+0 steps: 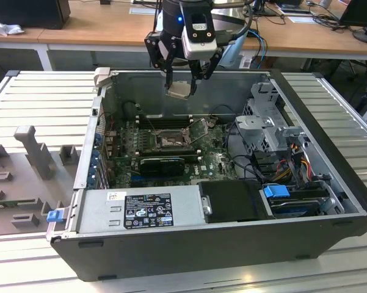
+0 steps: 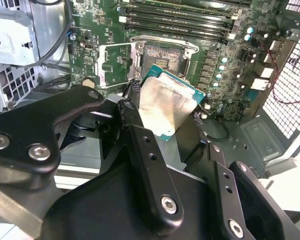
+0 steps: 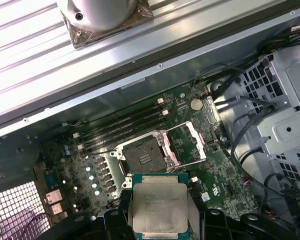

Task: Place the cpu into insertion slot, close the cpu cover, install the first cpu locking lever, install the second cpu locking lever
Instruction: 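Place the cpu into insertion slot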

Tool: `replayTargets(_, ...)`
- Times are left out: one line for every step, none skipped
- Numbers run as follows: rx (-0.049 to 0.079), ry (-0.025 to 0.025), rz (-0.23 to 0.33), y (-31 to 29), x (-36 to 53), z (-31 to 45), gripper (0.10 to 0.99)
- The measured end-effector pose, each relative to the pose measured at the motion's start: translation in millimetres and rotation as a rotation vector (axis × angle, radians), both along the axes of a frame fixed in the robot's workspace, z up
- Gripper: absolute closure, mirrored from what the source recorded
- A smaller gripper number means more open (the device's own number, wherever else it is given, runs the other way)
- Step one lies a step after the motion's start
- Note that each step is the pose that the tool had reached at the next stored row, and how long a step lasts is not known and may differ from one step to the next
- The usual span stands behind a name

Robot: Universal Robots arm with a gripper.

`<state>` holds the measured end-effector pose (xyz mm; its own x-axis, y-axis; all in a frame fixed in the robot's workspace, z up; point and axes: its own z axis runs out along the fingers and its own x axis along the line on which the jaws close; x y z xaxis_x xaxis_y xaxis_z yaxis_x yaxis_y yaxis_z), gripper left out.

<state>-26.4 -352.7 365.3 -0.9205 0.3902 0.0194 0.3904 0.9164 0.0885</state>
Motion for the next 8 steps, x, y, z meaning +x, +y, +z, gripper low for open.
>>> replayTargets(0.0, 0.0, -0.002, 0.0, 0.0, 0.0, 0.557)
replayTargets(0.0, 0.0, -0.006, 0.0, 0.0, -0.1, 0.557)
replayTargets(0.0, 0.0, -0.009, 0.0, 0.0, -0.1, 0.557)
replayTargets(0.0, 0.0, -0.012, 0.0, 0.0, -0.2, 0.557)
replayTargets(0.0, 0.0, -0.023, 0.0, 0.0, -0.3, 0.557)
replayTargets(0.0, 0.0, -0.042, 0.0, 0.0, -0.5, 0.557)
replayTargets(0.0, 0.0, -0.063, 0.0, 0.0, -0.7, 0.557)
replayTargets(0.0, 0.0, -0.088, 0.0, 0.0, -1.0, 0.557)
